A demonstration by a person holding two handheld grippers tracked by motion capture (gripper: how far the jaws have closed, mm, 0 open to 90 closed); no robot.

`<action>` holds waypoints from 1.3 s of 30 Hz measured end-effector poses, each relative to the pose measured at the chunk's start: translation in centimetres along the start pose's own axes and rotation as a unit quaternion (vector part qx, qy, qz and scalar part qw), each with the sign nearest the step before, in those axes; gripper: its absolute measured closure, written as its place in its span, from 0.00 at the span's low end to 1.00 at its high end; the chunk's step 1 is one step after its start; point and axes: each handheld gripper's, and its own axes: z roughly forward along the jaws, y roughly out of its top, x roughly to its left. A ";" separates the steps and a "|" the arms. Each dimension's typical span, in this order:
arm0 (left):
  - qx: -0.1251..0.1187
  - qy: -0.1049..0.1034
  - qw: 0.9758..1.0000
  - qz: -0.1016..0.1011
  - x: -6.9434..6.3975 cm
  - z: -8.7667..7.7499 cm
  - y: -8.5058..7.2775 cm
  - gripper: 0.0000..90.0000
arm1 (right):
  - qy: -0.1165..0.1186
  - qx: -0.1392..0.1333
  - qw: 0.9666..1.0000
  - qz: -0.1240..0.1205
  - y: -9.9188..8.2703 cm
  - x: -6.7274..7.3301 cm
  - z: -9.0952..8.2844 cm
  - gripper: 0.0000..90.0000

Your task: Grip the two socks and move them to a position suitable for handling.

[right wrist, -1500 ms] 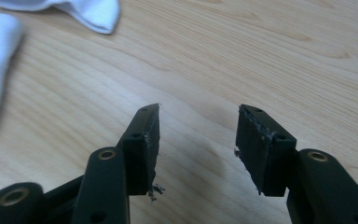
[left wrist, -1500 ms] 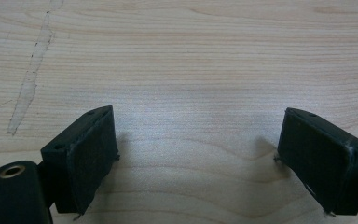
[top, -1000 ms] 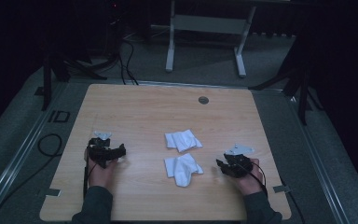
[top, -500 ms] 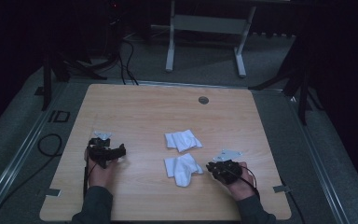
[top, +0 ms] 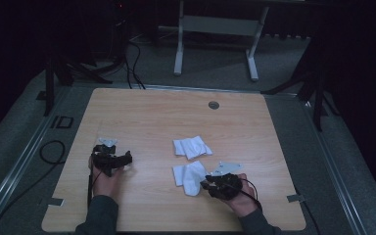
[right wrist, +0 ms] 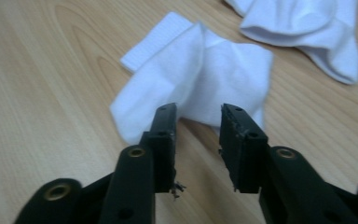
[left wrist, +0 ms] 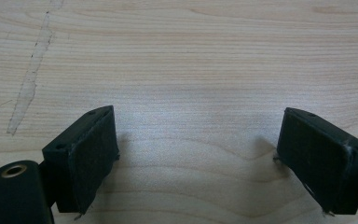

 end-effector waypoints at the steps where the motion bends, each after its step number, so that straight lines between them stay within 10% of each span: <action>1: 0.000 0.000 1.000 0.000 0.0 0.0 0.0 0.13 | 0.000 0.000 1.000 0.002 0.0 0.1 0.1 0.67; 10: 0.000 0.000 1.000 0.000 0.0 0.0 0.0 0.13 | 0.013 0.017 1.000 0.003 0.1 0.9 1.0 0.62; 18: 0.000 0.000 1.000 0.000 0.0 0.0 0.0 0.13 | 0.015 0.032 0.999 -0.001 0.1 1.2 1.5 0.93; 39: -0.001 0.000 1.000 -0.001 0.0 0.0 0.0 0.13 | -0.033 -0.066 0.997 0.028 2.5 -1.5 -5.2 0.96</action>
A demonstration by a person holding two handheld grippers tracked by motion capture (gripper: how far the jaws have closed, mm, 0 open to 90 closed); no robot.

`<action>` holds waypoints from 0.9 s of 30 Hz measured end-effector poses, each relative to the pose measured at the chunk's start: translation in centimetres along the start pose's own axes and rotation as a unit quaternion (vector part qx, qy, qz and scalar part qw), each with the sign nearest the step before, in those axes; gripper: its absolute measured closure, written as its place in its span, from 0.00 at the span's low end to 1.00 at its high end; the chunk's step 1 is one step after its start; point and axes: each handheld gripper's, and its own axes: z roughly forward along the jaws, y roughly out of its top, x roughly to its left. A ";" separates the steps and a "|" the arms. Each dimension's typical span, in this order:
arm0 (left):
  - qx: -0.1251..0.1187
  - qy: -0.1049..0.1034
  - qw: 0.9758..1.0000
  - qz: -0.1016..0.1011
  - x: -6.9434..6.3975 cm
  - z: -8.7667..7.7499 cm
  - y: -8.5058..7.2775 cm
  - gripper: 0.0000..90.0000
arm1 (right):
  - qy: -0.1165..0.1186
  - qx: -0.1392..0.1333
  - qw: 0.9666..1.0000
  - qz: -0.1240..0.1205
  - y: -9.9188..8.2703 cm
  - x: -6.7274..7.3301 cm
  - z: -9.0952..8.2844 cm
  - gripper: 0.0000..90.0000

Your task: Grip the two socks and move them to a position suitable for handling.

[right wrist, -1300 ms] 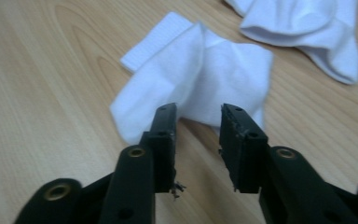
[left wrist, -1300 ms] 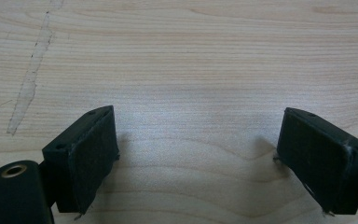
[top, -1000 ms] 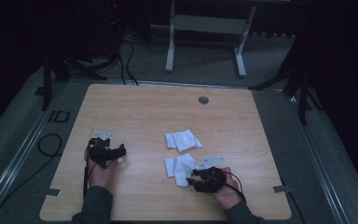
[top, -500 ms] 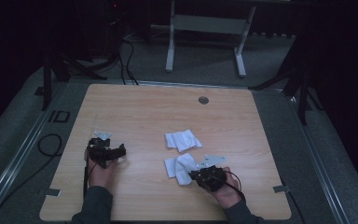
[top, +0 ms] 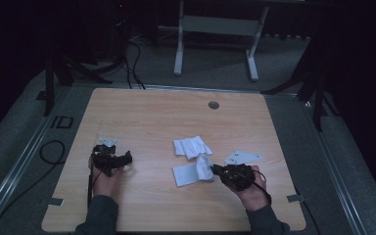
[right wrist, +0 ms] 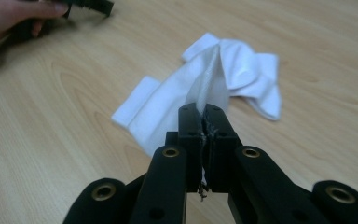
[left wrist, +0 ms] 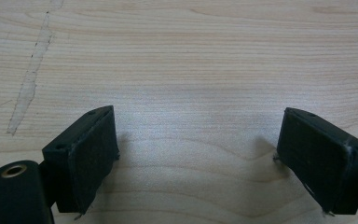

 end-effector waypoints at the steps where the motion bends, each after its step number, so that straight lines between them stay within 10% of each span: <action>1: 0.000 0.000 1.000 0.000 0.0 0.0 0.0 0.13 | -0.002 -0.003 1.000 0.003 0.1 -0.2 -0.3 0.96; 18: 0.000 0.000 1.000 0.001 0.0 0.0 0.0 0.13 | -0.033 -0.010 0.999 0.035 -0.7 -3.3 -3.0 0.96; 27: 0.000 -0.001 1.000 0.002 0.0 0.0 0.0 0.13 | -0.099 0.055 0.993 0.044 -2.7 -6.8 -1.0 0.95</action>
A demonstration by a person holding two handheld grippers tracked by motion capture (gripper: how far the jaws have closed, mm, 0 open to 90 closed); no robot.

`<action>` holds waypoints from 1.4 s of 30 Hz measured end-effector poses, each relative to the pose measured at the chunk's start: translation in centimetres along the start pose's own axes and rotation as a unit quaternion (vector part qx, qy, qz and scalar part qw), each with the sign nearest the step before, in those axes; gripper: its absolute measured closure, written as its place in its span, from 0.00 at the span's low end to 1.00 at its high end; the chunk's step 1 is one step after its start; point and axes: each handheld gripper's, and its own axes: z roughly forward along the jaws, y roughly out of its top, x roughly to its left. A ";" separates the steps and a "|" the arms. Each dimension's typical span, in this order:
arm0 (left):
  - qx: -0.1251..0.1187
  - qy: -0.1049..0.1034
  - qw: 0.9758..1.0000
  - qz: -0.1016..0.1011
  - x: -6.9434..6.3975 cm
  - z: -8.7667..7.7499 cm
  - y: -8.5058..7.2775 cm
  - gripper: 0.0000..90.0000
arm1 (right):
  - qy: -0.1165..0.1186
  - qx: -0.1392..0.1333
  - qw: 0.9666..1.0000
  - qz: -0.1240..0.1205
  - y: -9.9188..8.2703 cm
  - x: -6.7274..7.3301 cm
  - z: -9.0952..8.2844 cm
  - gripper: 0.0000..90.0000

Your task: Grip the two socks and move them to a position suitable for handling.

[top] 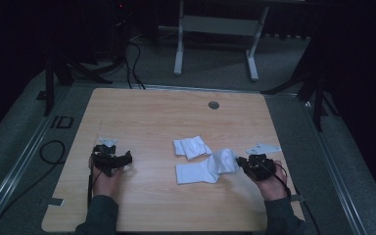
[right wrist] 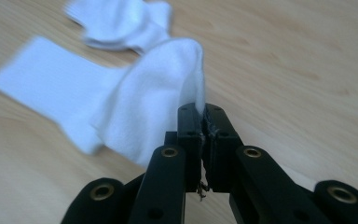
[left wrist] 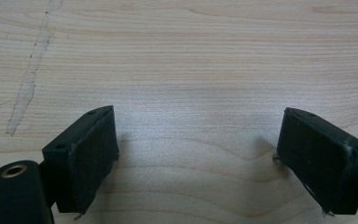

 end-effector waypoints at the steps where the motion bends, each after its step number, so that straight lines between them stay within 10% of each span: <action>1: 0.000 0.000 1.000 0.000 0.0 0.0 0.0 0.13 | -0.006 0.004 1.000 0.004 -0.3 -0.4 0.3 0.95; 10: -0.001 -0.001 1.000 0.000 0.0 0.0 0.0 0.13 | -0.051 0.021 0.998 0.018 -1.1 -2.4 1.1 0.83; 25: 0.000 -0.001 1.000 0.000 0.0 0.0 0.0 0.13 | -0.017 0.077 0.997 -0.014 -2.6 -0.9 5.0 0.98; 42: 0.000 -0.001 1.000 0.001 0.0 0.0 0.0 0.13 | 0.037 0.071 0.996 -0.046 -3.1 3.2 4.4 0.97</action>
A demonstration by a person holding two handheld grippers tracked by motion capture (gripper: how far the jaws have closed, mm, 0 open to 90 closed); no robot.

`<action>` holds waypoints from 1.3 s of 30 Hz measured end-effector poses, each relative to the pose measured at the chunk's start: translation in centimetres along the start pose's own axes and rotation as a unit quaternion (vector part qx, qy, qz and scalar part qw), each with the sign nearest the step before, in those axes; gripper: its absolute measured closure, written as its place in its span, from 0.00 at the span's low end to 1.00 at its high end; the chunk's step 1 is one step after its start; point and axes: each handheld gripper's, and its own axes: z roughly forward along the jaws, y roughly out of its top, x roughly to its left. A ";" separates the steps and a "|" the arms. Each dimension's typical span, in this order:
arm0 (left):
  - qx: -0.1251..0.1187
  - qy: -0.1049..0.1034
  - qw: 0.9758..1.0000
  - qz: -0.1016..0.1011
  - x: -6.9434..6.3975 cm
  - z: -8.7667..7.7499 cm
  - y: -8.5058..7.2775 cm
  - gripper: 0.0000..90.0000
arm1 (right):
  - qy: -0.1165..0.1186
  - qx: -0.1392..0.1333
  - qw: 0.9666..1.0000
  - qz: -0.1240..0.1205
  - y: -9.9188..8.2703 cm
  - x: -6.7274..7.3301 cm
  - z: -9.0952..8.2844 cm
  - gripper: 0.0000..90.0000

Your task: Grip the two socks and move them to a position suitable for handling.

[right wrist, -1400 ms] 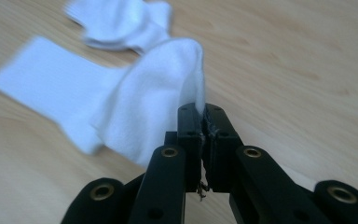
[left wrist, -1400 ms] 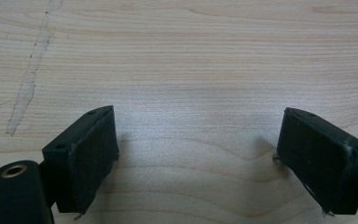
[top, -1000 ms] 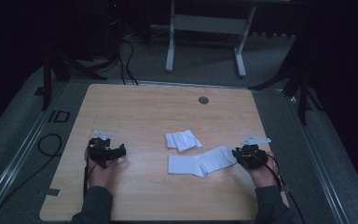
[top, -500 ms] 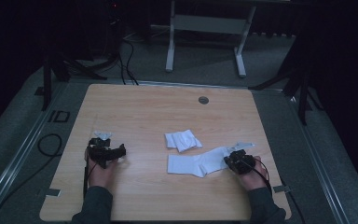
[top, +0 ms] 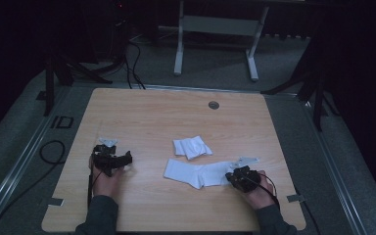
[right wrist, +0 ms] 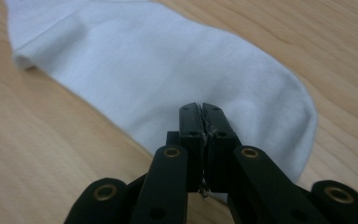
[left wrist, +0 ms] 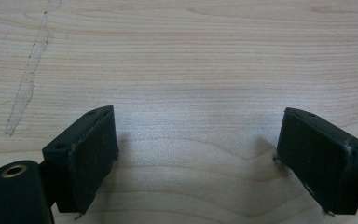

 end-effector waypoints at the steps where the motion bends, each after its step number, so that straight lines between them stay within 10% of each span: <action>1: 0.000 0.000 1.000 0.000 0.0 0.0 0.0 0.13 | 0.004 0.000 1.000 -0.004 0.0 0.2 0.0 0.97; 22: 0.000 0.000 1.000 0.000 0.0 0.0 0.0 0.13 | 0.023 -0.036 0.999 -0.032 3.7 1.6 -0.4 0.99; 39: 0.000 0.000 1.000 -0.001 0.0 0.0 0.0 0.13 | -0.010 -0.014 1.000 -0.013 11.2 -0.6 5.8 0.99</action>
